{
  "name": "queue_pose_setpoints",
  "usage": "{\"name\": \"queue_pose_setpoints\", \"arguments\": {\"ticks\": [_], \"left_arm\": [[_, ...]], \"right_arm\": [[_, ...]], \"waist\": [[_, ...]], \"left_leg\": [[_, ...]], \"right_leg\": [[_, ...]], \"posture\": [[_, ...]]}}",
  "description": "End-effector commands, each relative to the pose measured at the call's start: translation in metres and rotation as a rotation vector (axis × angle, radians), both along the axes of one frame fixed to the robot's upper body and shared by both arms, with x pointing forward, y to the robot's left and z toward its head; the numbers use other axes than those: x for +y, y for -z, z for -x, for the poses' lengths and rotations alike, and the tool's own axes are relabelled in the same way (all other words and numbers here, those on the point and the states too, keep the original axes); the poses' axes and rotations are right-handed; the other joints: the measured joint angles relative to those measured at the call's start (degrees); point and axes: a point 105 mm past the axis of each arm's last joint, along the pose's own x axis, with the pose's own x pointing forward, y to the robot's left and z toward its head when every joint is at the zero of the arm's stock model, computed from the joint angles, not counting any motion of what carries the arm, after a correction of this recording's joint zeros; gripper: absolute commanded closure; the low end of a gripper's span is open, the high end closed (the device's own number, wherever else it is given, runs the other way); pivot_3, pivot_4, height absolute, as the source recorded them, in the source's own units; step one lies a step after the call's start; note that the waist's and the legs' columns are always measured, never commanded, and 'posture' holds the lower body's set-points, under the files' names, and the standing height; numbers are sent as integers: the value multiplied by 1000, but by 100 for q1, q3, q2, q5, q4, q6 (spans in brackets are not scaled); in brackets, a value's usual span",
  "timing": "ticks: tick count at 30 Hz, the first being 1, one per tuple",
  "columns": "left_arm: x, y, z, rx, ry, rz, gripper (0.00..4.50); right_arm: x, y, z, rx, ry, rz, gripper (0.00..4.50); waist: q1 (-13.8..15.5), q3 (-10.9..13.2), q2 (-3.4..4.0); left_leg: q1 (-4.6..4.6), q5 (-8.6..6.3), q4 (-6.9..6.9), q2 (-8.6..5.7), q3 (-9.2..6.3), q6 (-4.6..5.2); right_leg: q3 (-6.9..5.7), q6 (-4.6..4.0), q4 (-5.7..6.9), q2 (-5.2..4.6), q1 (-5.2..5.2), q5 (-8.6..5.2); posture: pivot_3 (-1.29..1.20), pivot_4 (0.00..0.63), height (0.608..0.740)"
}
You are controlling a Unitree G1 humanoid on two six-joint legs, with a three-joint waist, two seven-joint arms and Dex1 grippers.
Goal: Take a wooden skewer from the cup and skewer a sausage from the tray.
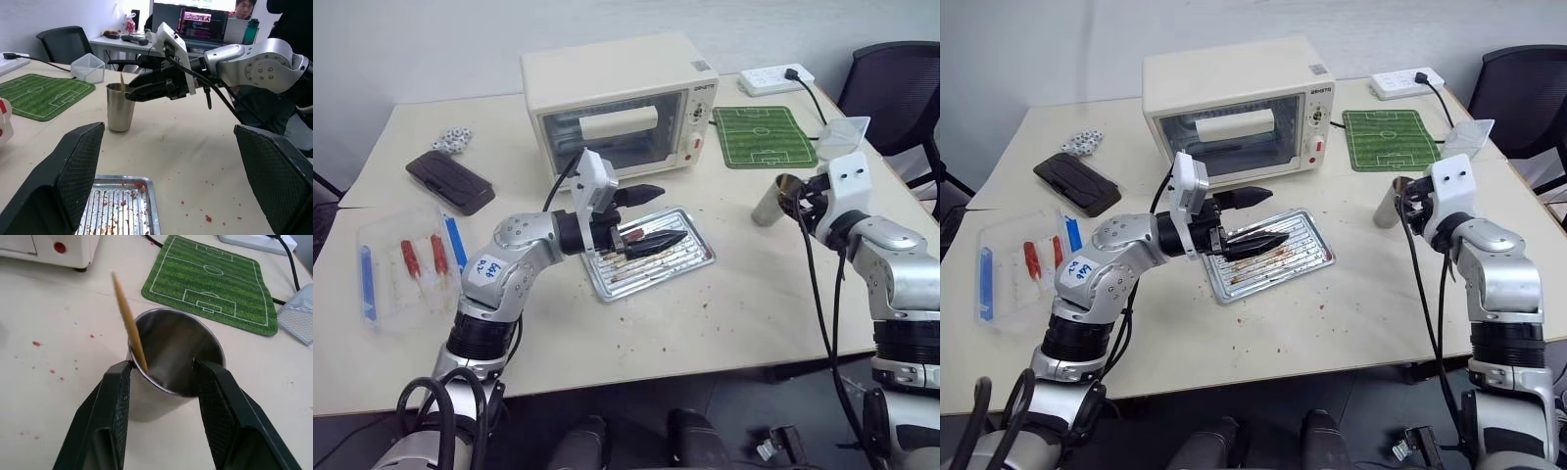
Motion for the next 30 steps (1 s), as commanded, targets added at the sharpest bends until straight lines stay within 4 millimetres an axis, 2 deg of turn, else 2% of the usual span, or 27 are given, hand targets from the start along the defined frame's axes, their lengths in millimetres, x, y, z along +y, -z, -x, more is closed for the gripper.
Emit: {"name": "queue_pose_setpoints", "arguments": {"ticks": [1, 12, 19, 30], "left_arm": [[1, -14, 0, -61, -3, 23, 0], [0, -15, -2, -70, -3, 25, 0], [0, -16, -1, -74, -4, 27, 0], [4, -17, -3, -80, -23, 23, 0]], "right_arm": [[11, -33, 4, -106, -35, -44, 2448], [25, -39, 5, -114, -74, -2, 2448], [17, -36, -11, -121, -28, 10, 2448], [24, -29, -25, -115, -51, 11, 2448]], "waist": [[-3, 0, 0], [2, 0, 0], [-11, 0, 0], [-6, 0, 0]], "left_leg": [[0, 0, 0, 0, 0, 0], [-1, 0, 0, -1, 0, 0], [0, 0, 1, -1, 2, 0], [-1, 0, -1, 0, 3, 0]], "right_leg": [[0, 0, 0, 0, 0, 0], [0, 0, 0, -1, -1, 0], [2, 0, 5, 0, -3, 0], [2, 0, 5, 1, -5, 0]], "posture": [[0, 150, 740], [0, 150, 740], [0, 150, 740], [0, 150, 740]]}}
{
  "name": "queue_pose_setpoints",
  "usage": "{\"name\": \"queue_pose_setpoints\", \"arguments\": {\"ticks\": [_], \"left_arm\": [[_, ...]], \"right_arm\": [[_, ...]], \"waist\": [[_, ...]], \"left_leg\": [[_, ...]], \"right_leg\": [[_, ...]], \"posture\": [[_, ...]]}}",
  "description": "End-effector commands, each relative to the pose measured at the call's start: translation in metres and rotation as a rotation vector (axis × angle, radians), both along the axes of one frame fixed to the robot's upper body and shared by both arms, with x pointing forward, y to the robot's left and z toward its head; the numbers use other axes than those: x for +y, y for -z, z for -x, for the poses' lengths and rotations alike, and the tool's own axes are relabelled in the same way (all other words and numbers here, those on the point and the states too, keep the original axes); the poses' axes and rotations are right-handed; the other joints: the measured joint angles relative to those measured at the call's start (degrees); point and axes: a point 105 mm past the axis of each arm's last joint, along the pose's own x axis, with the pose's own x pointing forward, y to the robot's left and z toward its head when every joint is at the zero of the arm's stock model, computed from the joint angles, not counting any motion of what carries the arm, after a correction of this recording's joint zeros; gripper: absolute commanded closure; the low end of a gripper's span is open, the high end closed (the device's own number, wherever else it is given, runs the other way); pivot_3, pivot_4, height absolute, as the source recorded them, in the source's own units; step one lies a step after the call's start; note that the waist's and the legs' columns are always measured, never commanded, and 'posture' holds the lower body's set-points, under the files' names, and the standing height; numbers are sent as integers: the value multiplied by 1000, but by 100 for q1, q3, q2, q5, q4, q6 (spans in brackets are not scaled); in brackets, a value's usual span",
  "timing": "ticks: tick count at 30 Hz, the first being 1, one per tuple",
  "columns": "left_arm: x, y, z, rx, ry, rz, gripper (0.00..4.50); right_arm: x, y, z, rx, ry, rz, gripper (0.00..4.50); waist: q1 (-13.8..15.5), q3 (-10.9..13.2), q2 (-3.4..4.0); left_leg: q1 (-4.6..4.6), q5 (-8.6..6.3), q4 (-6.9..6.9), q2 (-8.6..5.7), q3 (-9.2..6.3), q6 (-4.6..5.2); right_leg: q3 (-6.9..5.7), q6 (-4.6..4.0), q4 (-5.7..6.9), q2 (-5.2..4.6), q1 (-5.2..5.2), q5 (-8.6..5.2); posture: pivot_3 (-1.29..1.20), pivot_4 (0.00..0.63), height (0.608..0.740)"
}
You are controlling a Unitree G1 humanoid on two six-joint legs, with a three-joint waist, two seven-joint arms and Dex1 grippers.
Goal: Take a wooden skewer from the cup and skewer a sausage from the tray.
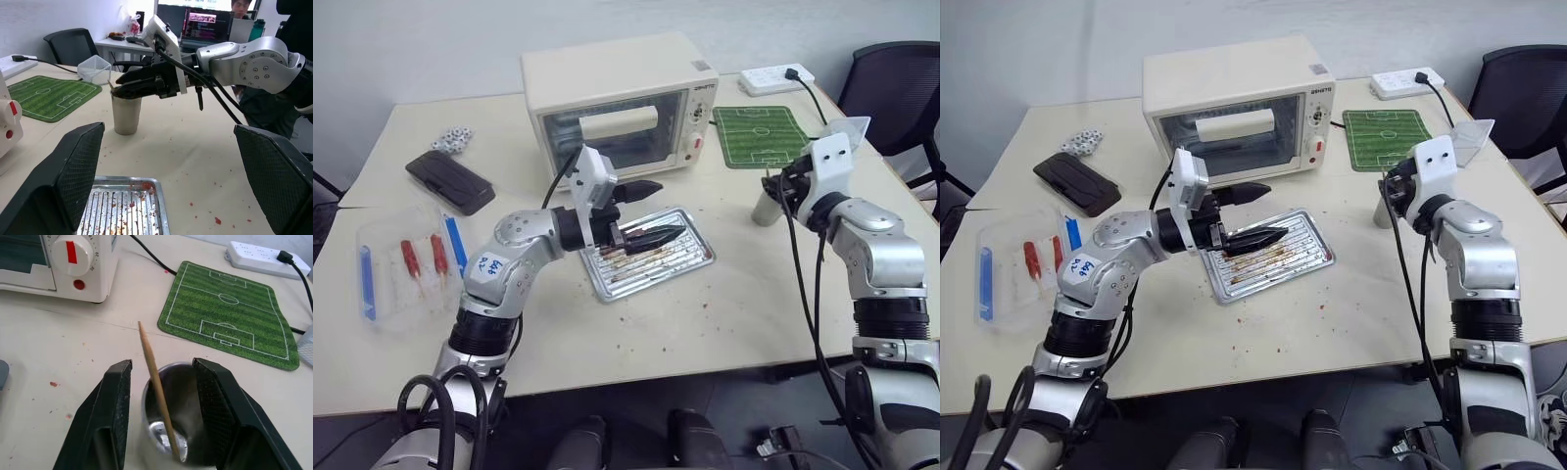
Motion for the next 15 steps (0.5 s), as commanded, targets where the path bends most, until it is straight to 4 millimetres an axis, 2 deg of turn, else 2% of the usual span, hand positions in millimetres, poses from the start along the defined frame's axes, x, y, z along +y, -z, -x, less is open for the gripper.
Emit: {"name": "queue_pose_setpoints", "arguments": {"ticks": [1, 11, 15], "left_arm": [[2, -15, 3, -69, -5, 15, 0], [2, -16, 3, -73, -5, 13, 0], [2, -16, 3, -74, -8, 11, 0]], "right_arm": [[2, -21, -2, -79, -6, 9, 2448], [-2, -19, -16, -88, 13, -16, 2448], [2, -17, -17, -93, -6, -22, 3298]], "waist": [[0, 0, 0], [-5, 0, 0], [-6, 0, 0]], "left_leg": [[0, 0, 0, 0, 0, 0], [0, 0, 0, 0, 0, 0], [0, 0, 0, 1, 0, 0]], "right_leg": [[0, 0, 0, 0, 0, 0], [0, 0, 0, 0, 0, 0], [0, 0, 0, 1, 0, 0]], "posture": [[0, 150, 740], [0, 150, 740], [0, 150, 740]]}}
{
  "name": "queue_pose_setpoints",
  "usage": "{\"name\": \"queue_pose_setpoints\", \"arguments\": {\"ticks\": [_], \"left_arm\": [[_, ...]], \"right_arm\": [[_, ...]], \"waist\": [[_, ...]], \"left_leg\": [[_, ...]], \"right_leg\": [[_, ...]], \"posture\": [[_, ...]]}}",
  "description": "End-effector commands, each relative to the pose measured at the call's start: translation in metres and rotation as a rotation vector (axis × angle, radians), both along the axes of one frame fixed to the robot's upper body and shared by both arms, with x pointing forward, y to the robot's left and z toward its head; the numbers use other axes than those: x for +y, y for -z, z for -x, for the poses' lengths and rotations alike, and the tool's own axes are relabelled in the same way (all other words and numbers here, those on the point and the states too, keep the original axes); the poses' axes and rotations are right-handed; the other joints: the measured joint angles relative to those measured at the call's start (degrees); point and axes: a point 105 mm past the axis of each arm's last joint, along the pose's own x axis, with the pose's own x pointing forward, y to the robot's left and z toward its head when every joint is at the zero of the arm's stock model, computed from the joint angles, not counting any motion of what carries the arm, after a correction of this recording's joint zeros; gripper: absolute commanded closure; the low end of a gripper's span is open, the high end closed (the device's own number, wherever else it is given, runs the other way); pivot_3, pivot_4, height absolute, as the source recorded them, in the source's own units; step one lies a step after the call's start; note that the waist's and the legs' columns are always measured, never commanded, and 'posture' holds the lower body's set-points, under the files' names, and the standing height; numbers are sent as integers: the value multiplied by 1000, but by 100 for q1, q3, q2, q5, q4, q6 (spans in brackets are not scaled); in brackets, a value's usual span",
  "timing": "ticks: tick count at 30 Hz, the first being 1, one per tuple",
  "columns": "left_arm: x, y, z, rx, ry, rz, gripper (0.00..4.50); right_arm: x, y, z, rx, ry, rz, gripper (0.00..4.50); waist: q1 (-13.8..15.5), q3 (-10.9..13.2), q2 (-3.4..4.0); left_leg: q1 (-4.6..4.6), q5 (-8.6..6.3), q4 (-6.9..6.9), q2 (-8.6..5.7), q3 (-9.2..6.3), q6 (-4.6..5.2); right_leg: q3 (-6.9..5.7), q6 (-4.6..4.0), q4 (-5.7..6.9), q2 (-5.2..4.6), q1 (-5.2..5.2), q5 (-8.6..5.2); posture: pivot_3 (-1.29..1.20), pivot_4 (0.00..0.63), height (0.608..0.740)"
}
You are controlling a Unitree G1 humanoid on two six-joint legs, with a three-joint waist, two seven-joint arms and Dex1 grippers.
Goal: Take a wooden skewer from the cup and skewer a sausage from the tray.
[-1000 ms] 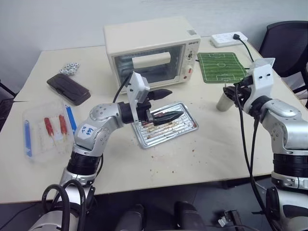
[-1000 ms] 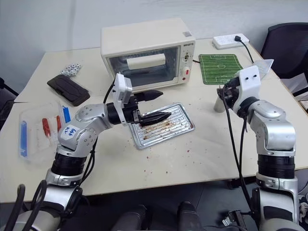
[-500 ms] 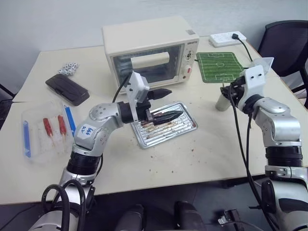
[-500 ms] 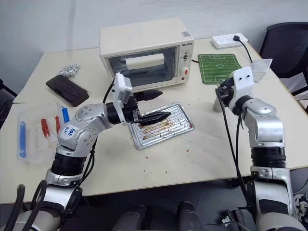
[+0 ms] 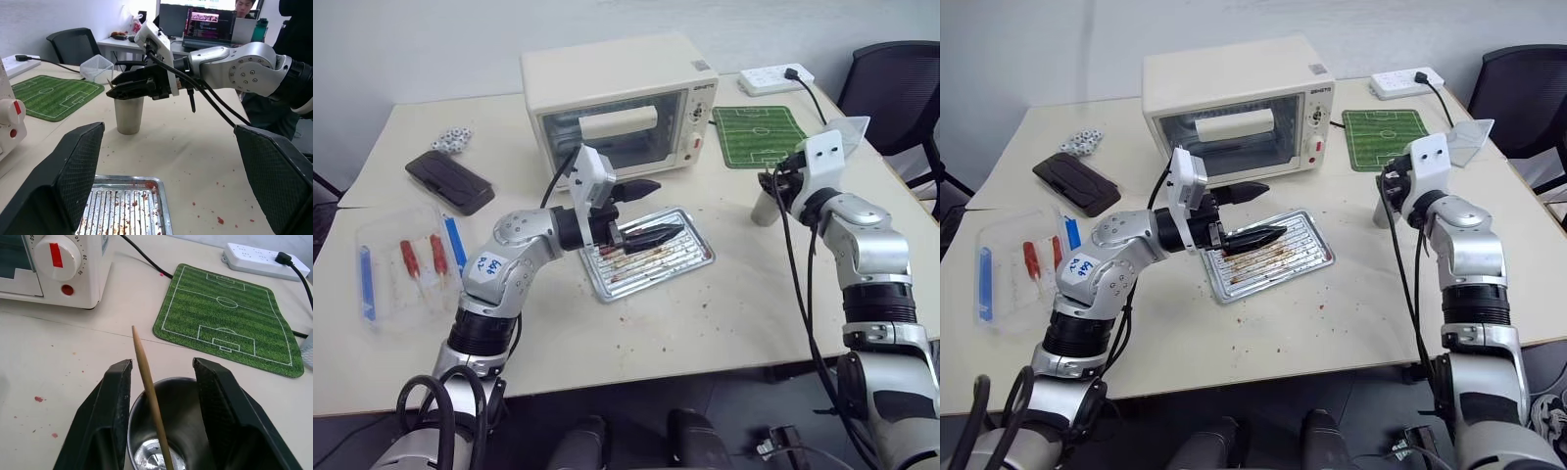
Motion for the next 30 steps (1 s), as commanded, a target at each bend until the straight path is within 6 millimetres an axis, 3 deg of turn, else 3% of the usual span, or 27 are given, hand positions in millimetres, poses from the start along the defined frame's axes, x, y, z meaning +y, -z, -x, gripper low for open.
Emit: {"name": "queue_pose_setpoints", "arguments": {"ticks": [1, 4, 16, 20, 25, 28, 30], "left_arm": [[2, -15, 4, -72, 1, 12, 0], [1, -15, 4, -71, 1, 13, 0], [-1, -13, 5, -72, 12, 14, 0], [-3, -12, 5, -71, 22, 10, 0], [-8, -13, 7, -75, 36, 39, 0], [-10, -18, 9, -106, 17, 79, 0], [-9, -23, 11, -117, -6, 116, 0]], "right_arm": [[6, -20, 0, -74, -23, -2, 3631], [6, -21, 0, -79, -24, -2, 4484], [2, -34, 9, -102, -17, 30, 4484], [-4, -58, 20, -141, -5, 42, 4484], [5, -107, 50, -209, -37, -4, 4484], [18, -138, 69, -233, -101, -164, 4484], [31, -148, 78, -206, -161, -317, 4484]], "waist": [[-2, 0, 0], [-5, 0, 0], [-1, 0, 0], [6, 0, 0], [10, 0, 0], [4, 0, 0], [-2, 0, 0]], "left_leg": [[0, 0, 0, 0, 0, 0], [0, 0, 0, 0, 0, 0], [0, 0, 0, 0, 0, 0], [-2, 0, 1, 0, 0, 0], [-7, 0, 0, 0, -1, 0], [-8, -1, 2, 0, 1, -1], [-9, -1, 0, 4, 2, -2]], "right_leg": [[0, 0, 0, 0, 0, 0], [0, 0, 0, 0, 0, 0], [0, 0, 1, 0, -1, 0], [0, 0, 1, 0, -3, 0], [0, 0, 0, -2, -5, 0], [5, 0, 3, -2, -10, 0], [9, -1, 7, -1, -14, 0]], "posture": [[0, 150, 740], [0, 150, 740], [0, 150, 740], [0, 150, 740], [0, 150, 740], [0, 150, 740], [0, 150, 740]]}}
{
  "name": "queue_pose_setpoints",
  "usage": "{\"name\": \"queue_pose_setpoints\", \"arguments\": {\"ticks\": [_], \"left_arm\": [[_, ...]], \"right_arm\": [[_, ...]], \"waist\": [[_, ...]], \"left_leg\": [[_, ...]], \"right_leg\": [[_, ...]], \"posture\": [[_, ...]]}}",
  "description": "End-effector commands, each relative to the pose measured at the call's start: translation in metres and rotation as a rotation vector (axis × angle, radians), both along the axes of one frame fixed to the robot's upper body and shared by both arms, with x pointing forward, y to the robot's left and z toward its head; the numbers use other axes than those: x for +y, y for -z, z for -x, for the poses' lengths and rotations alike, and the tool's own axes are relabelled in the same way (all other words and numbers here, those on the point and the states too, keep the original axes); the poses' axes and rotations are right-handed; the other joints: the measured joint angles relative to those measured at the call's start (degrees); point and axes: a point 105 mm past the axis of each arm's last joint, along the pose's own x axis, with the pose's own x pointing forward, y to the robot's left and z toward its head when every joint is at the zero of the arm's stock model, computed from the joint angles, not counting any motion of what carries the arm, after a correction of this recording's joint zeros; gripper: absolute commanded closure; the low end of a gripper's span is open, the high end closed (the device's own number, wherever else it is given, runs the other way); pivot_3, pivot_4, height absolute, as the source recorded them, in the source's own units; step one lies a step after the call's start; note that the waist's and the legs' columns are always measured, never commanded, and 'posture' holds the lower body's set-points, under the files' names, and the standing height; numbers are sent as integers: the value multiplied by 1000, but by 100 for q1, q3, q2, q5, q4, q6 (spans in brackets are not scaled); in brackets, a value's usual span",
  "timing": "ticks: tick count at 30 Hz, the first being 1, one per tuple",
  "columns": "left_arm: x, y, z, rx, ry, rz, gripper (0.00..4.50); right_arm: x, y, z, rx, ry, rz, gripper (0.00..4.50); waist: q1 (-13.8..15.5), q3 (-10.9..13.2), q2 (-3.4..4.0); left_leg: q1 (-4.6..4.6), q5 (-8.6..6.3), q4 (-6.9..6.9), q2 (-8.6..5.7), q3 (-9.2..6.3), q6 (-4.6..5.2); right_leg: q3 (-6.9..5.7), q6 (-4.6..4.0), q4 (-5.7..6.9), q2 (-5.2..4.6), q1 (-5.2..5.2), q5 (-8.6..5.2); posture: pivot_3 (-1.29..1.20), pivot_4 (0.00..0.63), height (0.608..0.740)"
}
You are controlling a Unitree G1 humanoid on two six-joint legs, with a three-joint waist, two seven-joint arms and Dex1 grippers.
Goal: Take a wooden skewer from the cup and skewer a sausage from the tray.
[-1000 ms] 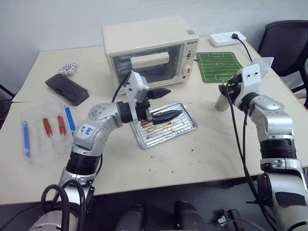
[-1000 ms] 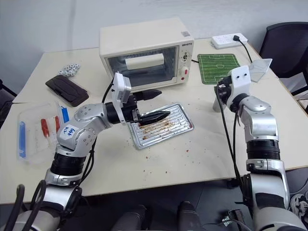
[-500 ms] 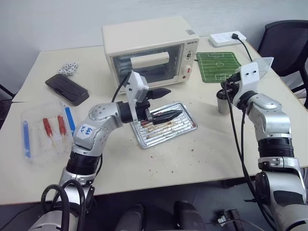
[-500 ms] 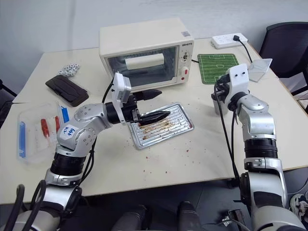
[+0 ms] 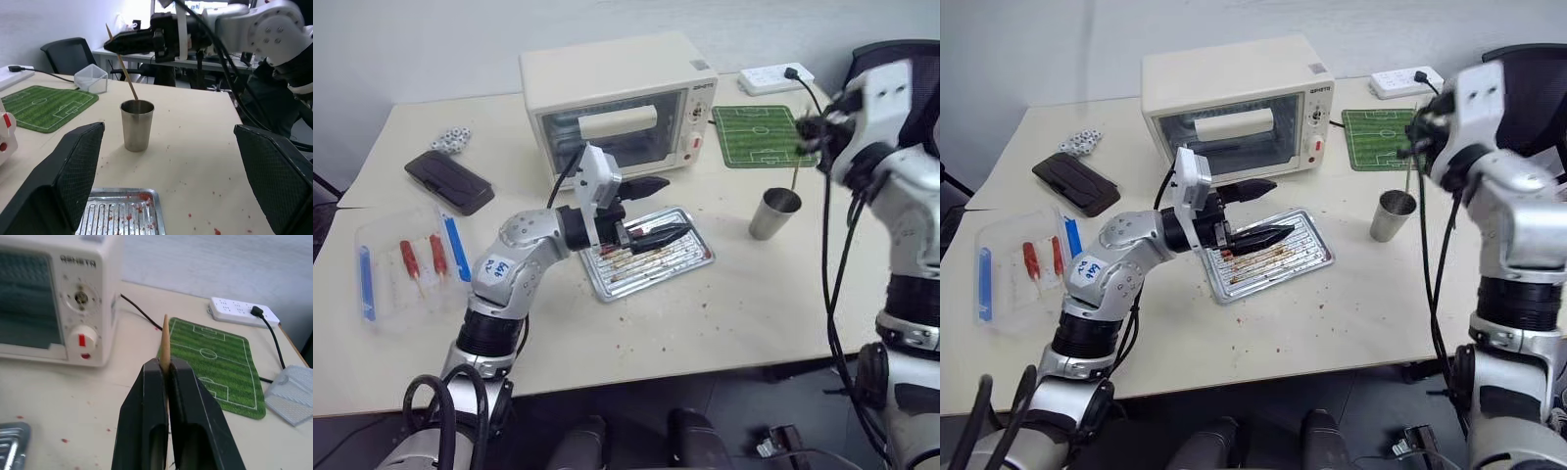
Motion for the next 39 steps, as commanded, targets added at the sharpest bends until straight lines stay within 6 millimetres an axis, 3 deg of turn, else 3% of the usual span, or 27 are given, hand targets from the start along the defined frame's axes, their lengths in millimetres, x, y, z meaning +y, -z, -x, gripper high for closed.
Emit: {"name": "queue_pose_setpoints", "arguments": {"ticks": [1, 9, 17, 28, 39], "left_arm": [[5, -19, 7, -79, -45, 73, 0], [26, -30, -4, -136, -277, 178, 0], [32, -38, -10, -181, -389, 240, 0], [6, -26, -9, -148, -290, 219, 0], [-14, -31, -27, -152, -246, 220, 0]], "right_arm": [[20, -29, 24, -16, -117, -214, 4484], [73, -15, 22, 191, -302, -728, 4484], [101, 3, 15, 324, -370, -996, 4484], [115, 12, 15, 400, -393, -1064, 4484], [122, 11, 18, 405, -426, -1080, 4484]], "waist": [[-3, -2, -3], [14, -7, -6], [-12, -8, -6], [-146, -8, -6], [-147, -8, -6]], "left_leg": [[1, -2, 0, 6, 0, -4], [-27, 0, 1, 8, 0, -15], [-105, 4, 39, -23, 4, -9], [-102, 6, 33, -12, 21, -9], [-102, 7, 33, -11, 21, -8]], "right_leg": [[2, -1, 0, 3, 0, 0], [31, -9, 28, 7, -48, -1], [37, -10, 104, -7, -141, -1], [48, -10, 114, 0, -148, -1], [48, -10, 114, 1, -148, -1]], "posture": [[0, 150, 740], [0, 150, 740], [0, 150, 740], [0, 150, 740], [0, 150, 740]]}}
